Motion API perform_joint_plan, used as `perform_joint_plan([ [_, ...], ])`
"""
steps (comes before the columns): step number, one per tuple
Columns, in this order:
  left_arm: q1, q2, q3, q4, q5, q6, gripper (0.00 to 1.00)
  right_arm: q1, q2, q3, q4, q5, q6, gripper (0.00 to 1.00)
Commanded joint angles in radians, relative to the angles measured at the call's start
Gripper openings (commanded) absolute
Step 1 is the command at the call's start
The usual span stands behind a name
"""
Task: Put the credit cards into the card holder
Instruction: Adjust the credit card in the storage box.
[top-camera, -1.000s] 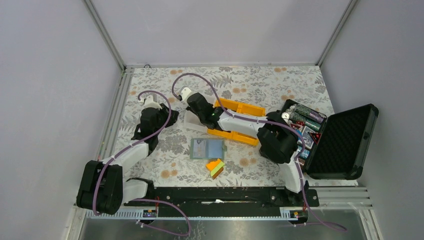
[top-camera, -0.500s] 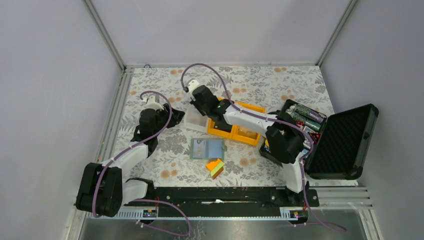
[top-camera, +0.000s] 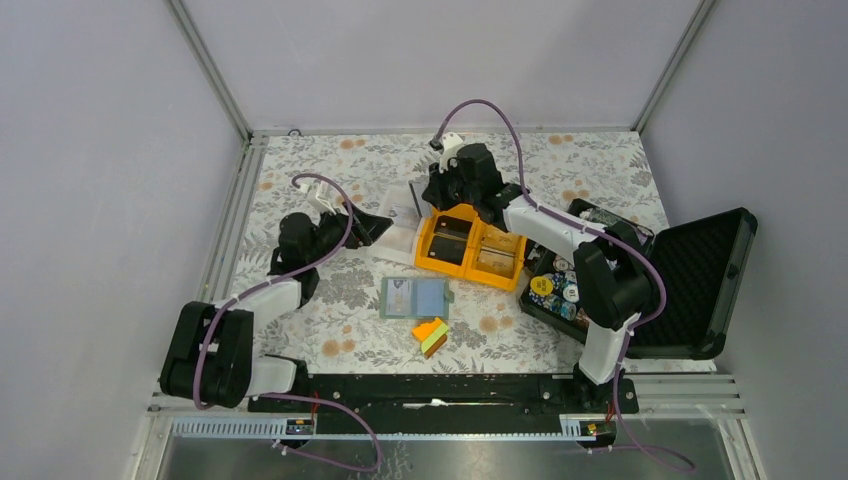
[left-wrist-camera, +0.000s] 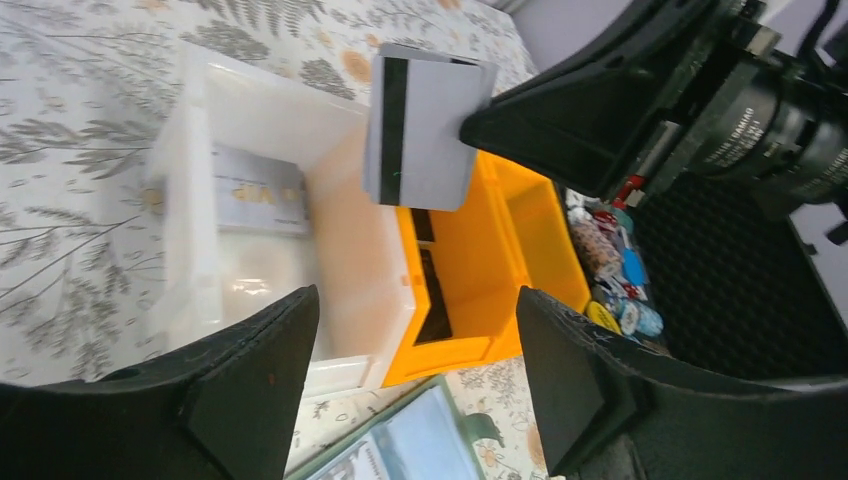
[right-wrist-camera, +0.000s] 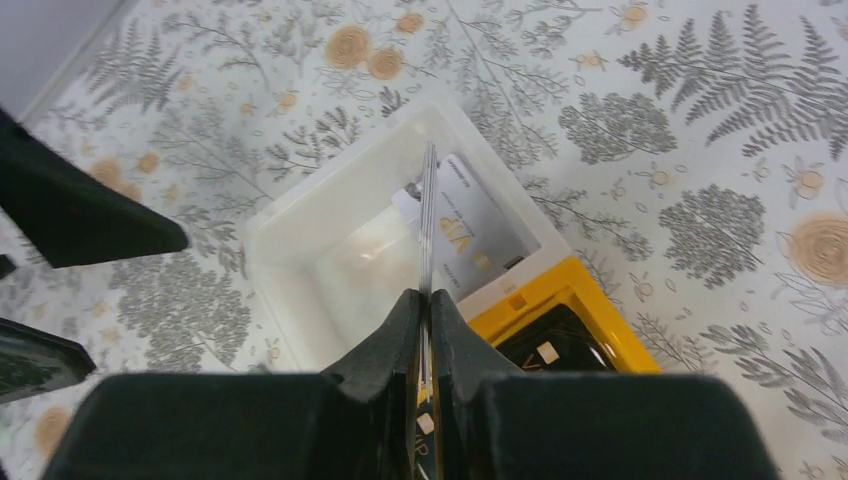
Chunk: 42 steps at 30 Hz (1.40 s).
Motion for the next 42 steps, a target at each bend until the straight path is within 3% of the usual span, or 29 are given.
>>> perform_joint_plan([
  [1,0.004,0.052,0.052,0.226,0.143,-0.049,0.77,-0.012,-0.065,-0.010,0.107,-0.242,0.051,0.00],
  [6,0.007,0.069,0.092,0.241,0.179,-0.048,0.79,-0.043,-0.072,-0.020,0.120,-0.398,0.047,0.00],
  [14,0.051,0.050,0.160,0.092,0.122,0.033,0.79,-0.062,-0.072,-0.013,0.119,-0.546,0.031,0.00],
  [19,0.056,0.054,0.167,0.088,0.186,0.046,0.75,-0.068,-0.065,0.014,0.119,-0.581,0.065,0.00],
  [26,0.054,0.112,0.184,0.142,0.272,0.023,0.77,-0.068,-0.067,0.037,0.119,-0.598,0.087,0.00],
  [31,0.054,0.137,0.190,0.174,0.270,0.014,0.57,-0.069,-0.057,0.051,0.095,-0.596,0.070,0.00],
  [42,0.054,0.172,0.205,0.233,0.293,-0.018,0.38,-0.068,-0.044,0.072,0.063,-0.613,0.056,0.00],
])
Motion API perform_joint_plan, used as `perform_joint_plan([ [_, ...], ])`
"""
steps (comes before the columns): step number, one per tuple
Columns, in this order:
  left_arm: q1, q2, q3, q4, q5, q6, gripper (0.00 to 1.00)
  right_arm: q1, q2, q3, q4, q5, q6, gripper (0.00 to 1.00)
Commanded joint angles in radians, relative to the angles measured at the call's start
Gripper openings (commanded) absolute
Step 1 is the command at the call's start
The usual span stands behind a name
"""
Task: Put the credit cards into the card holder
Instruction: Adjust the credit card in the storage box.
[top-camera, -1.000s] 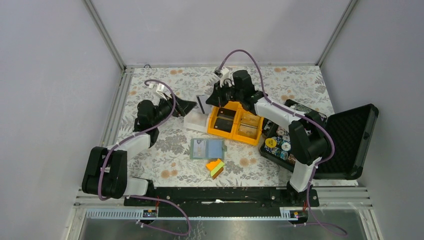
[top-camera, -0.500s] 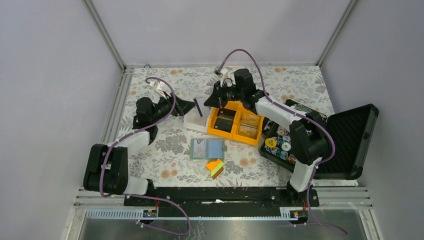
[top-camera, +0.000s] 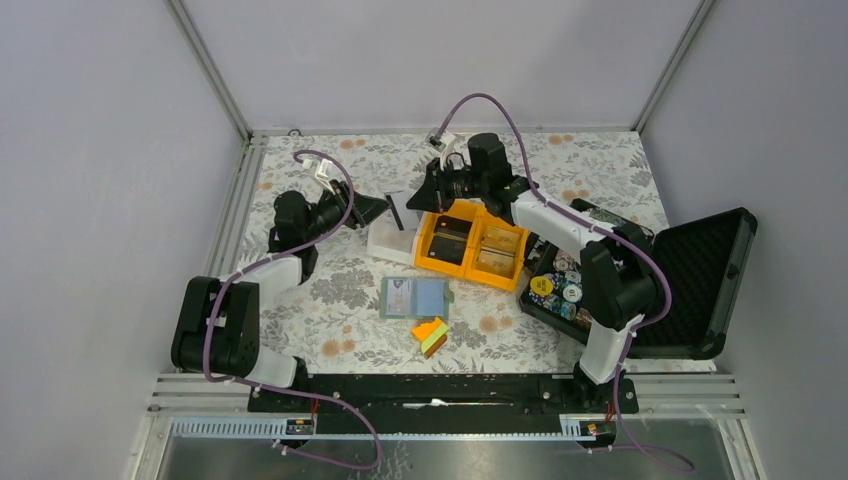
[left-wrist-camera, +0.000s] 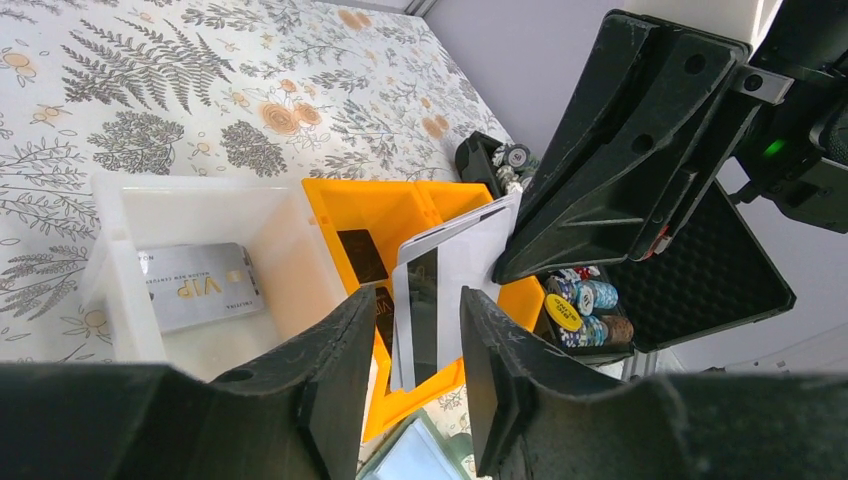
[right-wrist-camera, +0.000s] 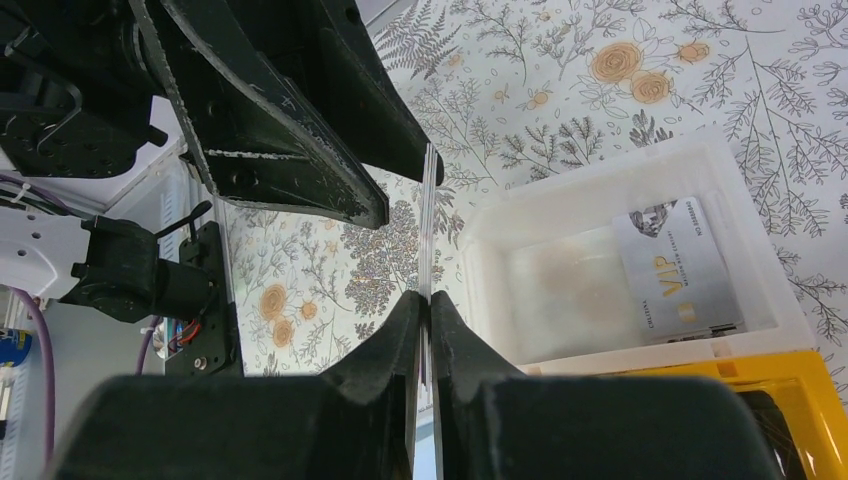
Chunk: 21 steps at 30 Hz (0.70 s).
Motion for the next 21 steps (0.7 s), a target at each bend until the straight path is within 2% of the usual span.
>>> perform_joint_plan([
  [1,0.001,0.014,0.044,0.096,0.038,-0.005,0.37,-0.005,-0.027,0.056,0.004,-0.034,-0.014,0.00],
  [8,0.000,0.019,0.046,0.112,0.037,-0.015,0.29,-0.005,-0.018,0.069,-0.022,0.006,-0.026,0.00],
  [21,-0.010,0.034,0.041,0.170,0.042,-0.048,0.26,-0.005,0.034,0.129,-0.123,0.120,-0.058,0.00],
])
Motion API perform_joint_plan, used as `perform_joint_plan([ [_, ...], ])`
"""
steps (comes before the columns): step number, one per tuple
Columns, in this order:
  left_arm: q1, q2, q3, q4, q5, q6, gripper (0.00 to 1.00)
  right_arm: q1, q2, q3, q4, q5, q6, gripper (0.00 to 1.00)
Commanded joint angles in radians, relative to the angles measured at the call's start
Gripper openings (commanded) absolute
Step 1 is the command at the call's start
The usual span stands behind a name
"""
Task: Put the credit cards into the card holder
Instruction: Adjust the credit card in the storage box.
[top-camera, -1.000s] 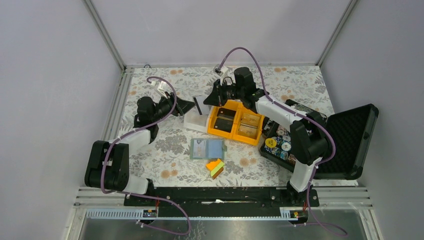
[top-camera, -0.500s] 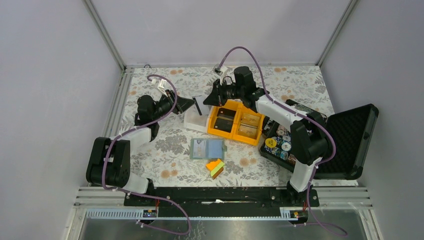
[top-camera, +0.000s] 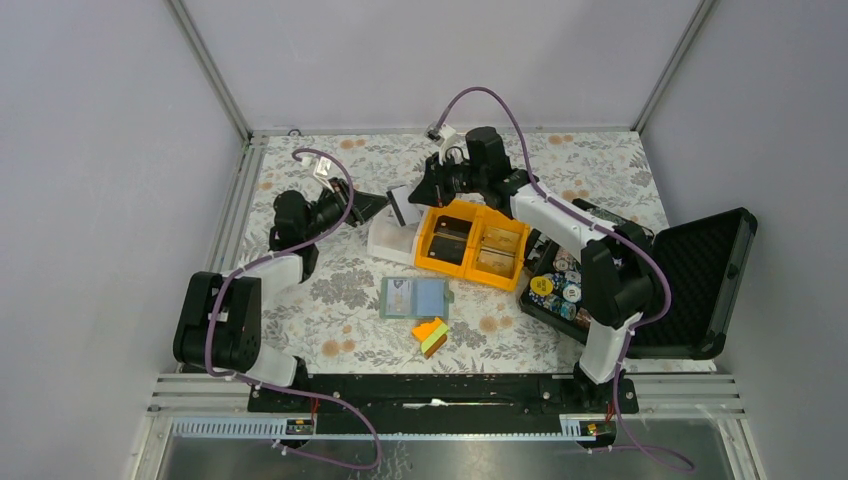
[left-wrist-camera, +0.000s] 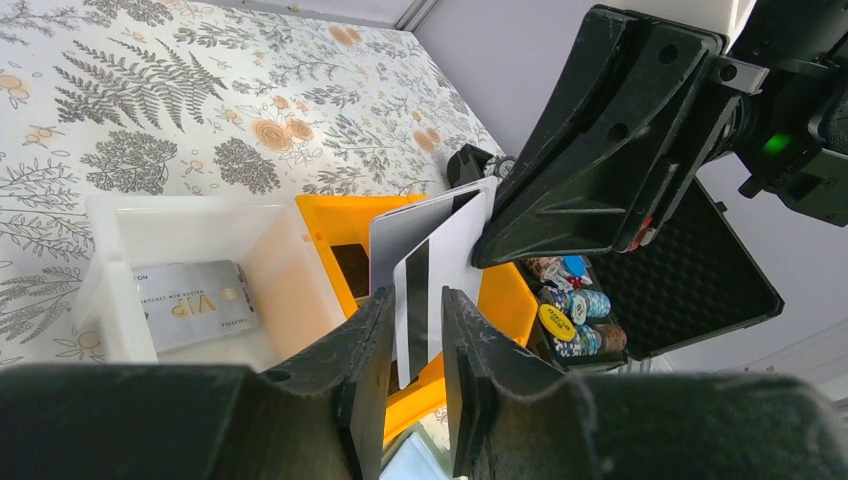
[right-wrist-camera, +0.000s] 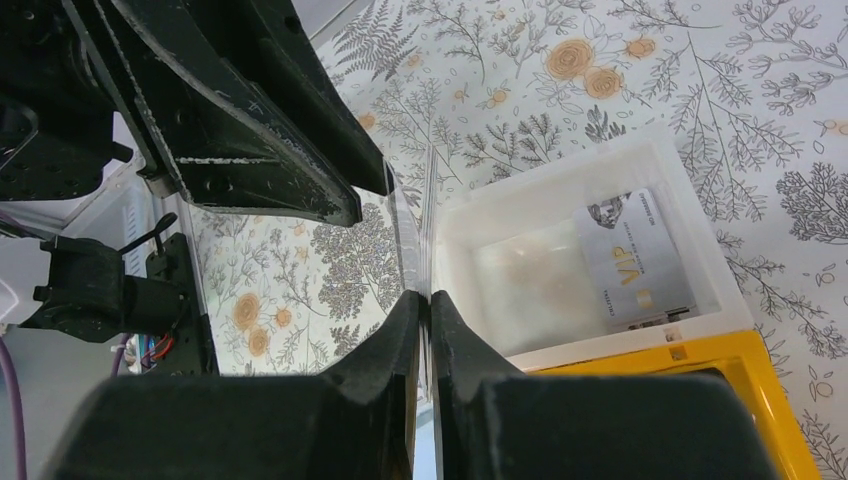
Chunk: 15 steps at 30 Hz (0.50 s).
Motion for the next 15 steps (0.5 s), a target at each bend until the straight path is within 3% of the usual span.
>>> perform_joint_plan([
  [1,-0.010,0.014,0.035,0.104,0.034,-0.017,0.25,-0.004,0.024,0.056,-0.027,0.053,-0.024,0.00],
  [15,-0.015,0.083,0.062,0.177,0.063,-0.027,0.14,-0.003,0.084,0.088,-0.011,0.028,-0.046,0.00],
])
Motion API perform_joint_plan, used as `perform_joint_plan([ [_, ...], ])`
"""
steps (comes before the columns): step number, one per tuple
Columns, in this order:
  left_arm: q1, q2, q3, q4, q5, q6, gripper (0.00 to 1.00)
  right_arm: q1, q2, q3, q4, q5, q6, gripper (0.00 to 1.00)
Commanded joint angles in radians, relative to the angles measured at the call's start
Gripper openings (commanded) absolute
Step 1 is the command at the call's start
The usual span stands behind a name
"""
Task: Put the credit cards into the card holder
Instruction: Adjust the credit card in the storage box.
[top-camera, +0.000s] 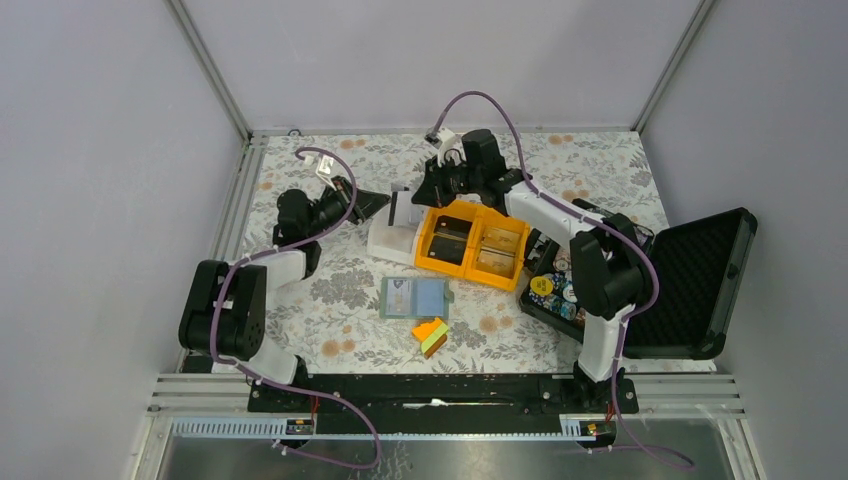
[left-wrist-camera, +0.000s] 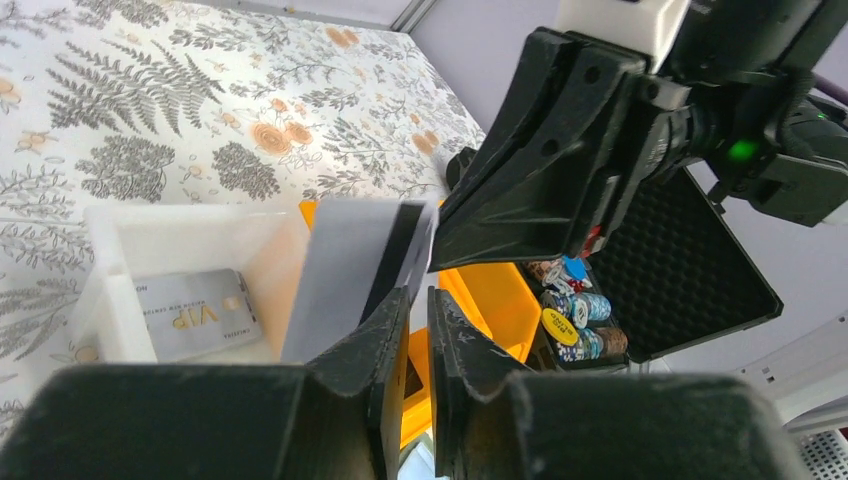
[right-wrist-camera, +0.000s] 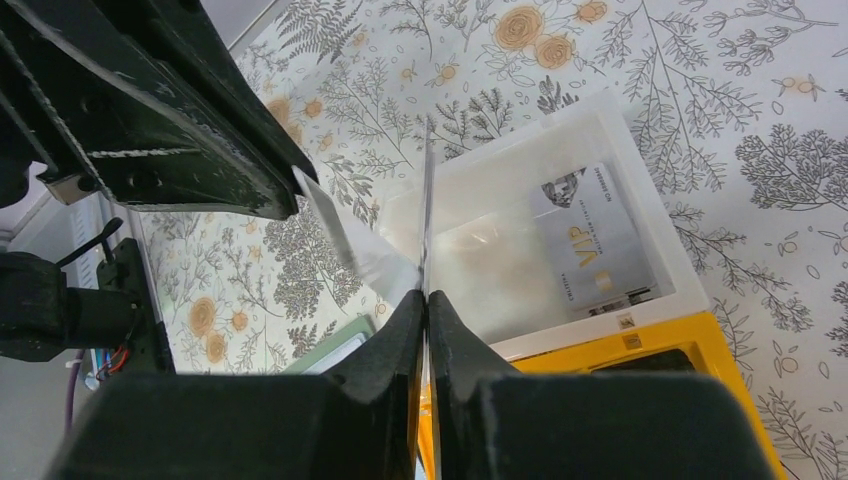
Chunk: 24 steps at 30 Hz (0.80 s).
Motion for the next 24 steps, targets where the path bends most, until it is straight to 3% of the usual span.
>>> perform_joint_plan([
  [1,-0.013,0.019,0.052,0.118,0.061,-0.005,0.15,0.002,0.017,0.056,0.026,-0.037,-0.019,0.00],
  [11,-0.015,0.096,0.100,0.061,0.052,0.054,0.14,0.002,0.049,0.071,0.062,0.030,-0.001,0.00],
  [24,-0.028,0.144,0.113,0.006,0.029,0.109,0.17,0.002,0.069,0.073,0.093,-0.037,0.016,0.00],
])
